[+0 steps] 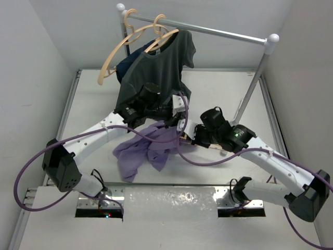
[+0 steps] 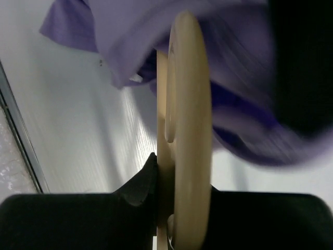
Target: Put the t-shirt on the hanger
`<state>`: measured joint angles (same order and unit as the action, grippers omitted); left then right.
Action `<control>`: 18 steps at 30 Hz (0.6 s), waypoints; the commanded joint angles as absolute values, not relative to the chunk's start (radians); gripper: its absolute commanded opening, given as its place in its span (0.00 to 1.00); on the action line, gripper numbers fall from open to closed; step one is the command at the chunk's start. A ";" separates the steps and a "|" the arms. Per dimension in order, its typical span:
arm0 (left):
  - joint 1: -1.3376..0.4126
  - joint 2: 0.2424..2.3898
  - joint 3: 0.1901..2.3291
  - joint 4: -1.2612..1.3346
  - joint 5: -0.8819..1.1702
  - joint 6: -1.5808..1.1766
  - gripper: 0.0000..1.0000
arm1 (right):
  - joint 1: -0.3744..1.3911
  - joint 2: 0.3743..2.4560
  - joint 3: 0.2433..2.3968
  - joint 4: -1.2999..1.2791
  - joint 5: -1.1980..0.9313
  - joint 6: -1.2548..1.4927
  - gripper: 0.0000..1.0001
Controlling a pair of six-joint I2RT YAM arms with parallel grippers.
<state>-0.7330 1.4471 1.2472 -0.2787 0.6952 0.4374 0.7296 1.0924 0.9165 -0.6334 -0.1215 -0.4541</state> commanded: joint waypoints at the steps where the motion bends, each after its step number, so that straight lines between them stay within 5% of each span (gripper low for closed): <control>1: -0.762 1.451 1.325 -0.106 0.779 0.370 0.00 | 0.775 1.083 0.916 -0.596 -0.147 -0.566 0.00; 4: -0.732 1.465 1.322 -0.107 0.766 0.383 0.00 | 0.775 1.085 0.908 -0.690 -0.164 -0.589 0.00; 5: -0.733 1.479 1.321 -0.141 0.759 0.434 0.26 | 0.776 1.083 0.901 -0.690 -0.178 -0.592 0.00; 8: -0.735 1.493 1.321 -0.156 0.756 0.401 0.65 | 0.775 1.069 0.850 -0.609 -0.242 -0.578 0.00; 11: -0.686 1.476 1.321 -0.189 0.739 0.344 0.81 | 0.775 1.048 0.766 -0.508 -0.284 -0.575 0.00; 15: -0.519 1.428 1.321 -0.342 0.736 0.401 0.72 | 0.775 1.051 0.674 -0.424 -0.337 -0.537 0.00; 16: -0.508 1.396 1.304 -0.459 0.732 0.531 0.51 | 0.773 1.052 0.660 -0.385 -0.354 -0.531 0.00; 18: -0.503 1.330 1.254 -0.558 0.716 0.648 0.29 | 0.767 1.061 0.627 -0.355 -0.359 -0.512 0.00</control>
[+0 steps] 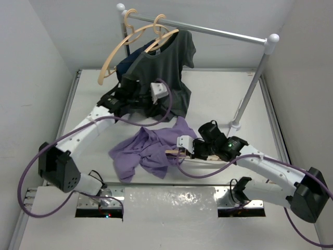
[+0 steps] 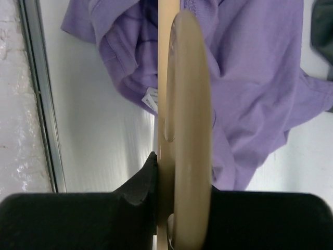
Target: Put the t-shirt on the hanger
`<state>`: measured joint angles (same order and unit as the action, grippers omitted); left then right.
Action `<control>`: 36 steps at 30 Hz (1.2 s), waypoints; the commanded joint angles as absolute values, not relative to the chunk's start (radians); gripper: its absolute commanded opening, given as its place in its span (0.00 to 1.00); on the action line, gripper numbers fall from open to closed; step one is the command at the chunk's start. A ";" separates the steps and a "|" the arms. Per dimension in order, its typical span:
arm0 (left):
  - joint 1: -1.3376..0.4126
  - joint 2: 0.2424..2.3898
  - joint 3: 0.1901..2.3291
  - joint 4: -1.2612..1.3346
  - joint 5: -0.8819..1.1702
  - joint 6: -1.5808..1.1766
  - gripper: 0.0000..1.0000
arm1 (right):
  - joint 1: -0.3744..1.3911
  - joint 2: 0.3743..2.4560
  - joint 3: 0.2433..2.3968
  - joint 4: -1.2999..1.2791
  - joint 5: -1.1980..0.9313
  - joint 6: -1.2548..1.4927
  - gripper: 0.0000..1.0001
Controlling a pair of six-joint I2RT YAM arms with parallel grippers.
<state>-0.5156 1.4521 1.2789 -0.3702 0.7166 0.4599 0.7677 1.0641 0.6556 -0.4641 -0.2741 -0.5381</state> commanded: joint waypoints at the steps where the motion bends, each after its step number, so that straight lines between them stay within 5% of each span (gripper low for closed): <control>1: -0.503 1.307 1.234 -0.619 0.721 0.711 0.16 | 0.750 1.068 0.623 -0.338 -0.365 -0.508 0.00; 3: -0.503 1.238 1.159 -0.688 0.759 0.800 0.06 | 0.717 1.086 0.620 -0.324 -0.385 -0.486 0.00; 5: -0.508 1.183 1.070 -0.698 0.752 0.842 0.07 | 0.648 1.094 0.621 -0.310 -0.442 -0.454 0.00; 9: -0.613 1.114 0.907 -0.605 0.542 0.853 0.43 | 0.588 1.115 0.643 -0.296 -0.466 -0.433 0.00; 12: -0.766 1.028 0.718 -0.389 0.398 0.825 0.61 | 0.588 1.126 0.655 -0.308 -0.482 -0.419 0.00; 19: -0.867 1.145 0.522 0.047 0.184 0.669 0.72 | 0.588 1.071 0.614 -0.253 -0.483 -0.367 0.00; 22: -0.873 1.204 0.516 0.112 0.164 0.632 0.86 | 0.588 1.071 0.615 -0.267 -0.479 -0.360 0.00; 24: -0.876 1.216 0.491 0.208 0.129 0.606 0.83 | 0.588 1.071 0.614 -0.272 -0.472 -0.356 0.00; 27: -0.881 1.274 0.498 0.271 0.040 0.575 0.52 | 0.589 1.077 0.617 -0.273 -0.479 -0.347 0.00; 28: -0.881 1.284 0.497 0.276 0.026 0.575 0.27 | 0.588 1.077 0.617 -0.278 -0.479 -0.347 0.00; 30: -0.881 1.278 0.494 0.275 -0.024 0.572 0.00 | 0.589 1.077 0.624 -0.285 -0.480 -0.347 0.00; 36: -0.844 1.050 0.473 0.126 0.070 0.606 0.00 | 0.588 1.089 0.641 -0.363 -0.488 -0.391 0.00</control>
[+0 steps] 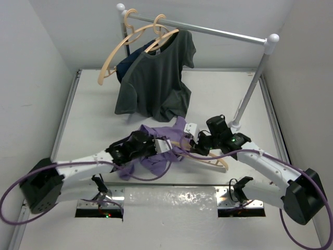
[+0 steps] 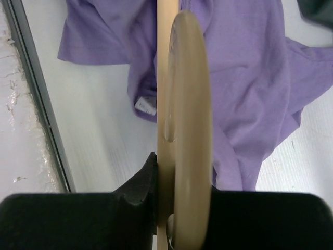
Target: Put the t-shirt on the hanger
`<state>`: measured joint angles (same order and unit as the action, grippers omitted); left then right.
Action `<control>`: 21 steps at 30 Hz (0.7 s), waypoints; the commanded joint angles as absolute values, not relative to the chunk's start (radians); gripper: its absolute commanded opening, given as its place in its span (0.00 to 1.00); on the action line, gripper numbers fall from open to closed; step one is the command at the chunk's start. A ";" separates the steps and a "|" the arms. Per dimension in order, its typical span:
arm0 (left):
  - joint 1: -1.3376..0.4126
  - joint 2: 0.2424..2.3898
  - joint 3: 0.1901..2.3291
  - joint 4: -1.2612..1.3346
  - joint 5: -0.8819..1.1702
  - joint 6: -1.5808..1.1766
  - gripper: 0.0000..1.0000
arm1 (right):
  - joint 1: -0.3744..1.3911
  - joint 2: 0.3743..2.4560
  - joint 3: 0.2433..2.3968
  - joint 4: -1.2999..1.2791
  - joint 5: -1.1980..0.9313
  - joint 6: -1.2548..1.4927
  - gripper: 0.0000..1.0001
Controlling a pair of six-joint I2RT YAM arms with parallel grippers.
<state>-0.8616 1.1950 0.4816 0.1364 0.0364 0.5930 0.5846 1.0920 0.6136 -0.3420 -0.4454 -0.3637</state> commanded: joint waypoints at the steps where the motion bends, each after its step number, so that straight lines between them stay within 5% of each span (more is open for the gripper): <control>1: -0.827 1.005 0.474 0.114 0.099 0.621 0.00 | 0.589 1.094 0.644 -0.391 -0.486 -0.399 0.00; 7: -0.577 0.954 0.713 -0.154 0.477 0.586 0.00 | 0.597 1.111 0.684 -0.466 -0.486 -0.425 0.00; 21: -0.586 1.107 0.995 -0.333 0.833 0.801 0.00 | 0.653 1.095 0.891 -0.425 -0.483 -0.379 0.00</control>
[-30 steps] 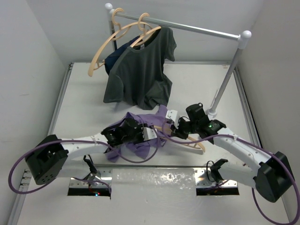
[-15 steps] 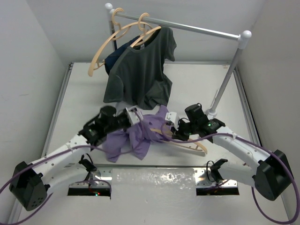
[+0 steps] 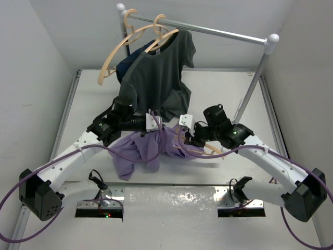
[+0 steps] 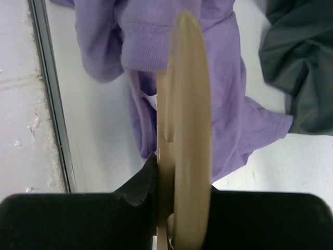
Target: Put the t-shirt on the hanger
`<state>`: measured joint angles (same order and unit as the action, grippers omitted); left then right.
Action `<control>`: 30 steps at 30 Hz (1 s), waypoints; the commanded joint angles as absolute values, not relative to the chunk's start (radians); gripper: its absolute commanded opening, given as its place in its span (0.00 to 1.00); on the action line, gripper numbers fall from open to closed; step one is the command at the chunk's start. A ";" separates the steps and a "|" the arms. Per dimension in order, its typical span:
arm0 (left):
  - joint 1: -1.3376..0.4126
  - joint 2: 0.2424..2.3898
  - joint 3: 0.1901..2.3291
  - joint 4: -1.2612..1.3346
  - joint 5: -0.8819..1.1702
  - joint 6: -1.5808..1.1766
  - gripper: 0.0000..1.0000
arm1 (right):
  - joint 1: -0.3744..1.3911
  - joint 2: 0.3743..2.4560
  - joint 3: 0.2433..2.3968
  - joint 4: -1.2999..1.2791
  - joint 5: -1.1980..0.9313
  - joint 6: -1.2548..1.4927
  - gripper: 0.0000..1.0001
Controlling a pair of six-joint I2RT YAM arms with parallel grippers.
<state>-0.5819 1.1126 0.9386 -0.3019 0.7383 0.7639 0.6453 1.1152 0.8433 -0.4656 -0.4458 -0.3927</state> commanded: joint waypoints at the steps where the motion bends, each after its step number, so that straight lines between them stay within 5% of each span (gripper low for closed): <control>1: -0.591 1.112 0.999 -0.316 0.824 0.792 0.00 | 0.660 1.085 0.893 -0.417 -0.483 -0.377 0.00; 6: -0.597 1.128 1.031 -0.487 0.808 0.966 0.04 | 0.663 1.051 0.854 -0.387 -0.485 -0.362 0.00; 11: -0.595 1.108 1.034 -0.581 0.831 0.968 0.48 | 0.663 1.057 0.833 -0.374 -0.483 -0.334 0.00; 16: -0.691 1.137 0.977 -0.462 0.639 0.847 0.74 | 0.663 1.060 0.833 -0.347 -0.500 -0.325 0.00; 22: -0.738 1.169 0.979 -0.360 0.525 0.801 0.72 | 0.663 1.069 0.848 -0.354 -0.505 -0.331 0.00; 28: -0.726 1.218 0.943 -0.397 0.526 0.830 0.42 | 0.664 1.039 0.856 -0.357 -0.505 -0.357 0.00; 30: -0.712 1.218 0.936 -0.399 0.537 0.830 0.40 | 0.666 1.032 0.856 -0.367 -0.508 -0.371 0.00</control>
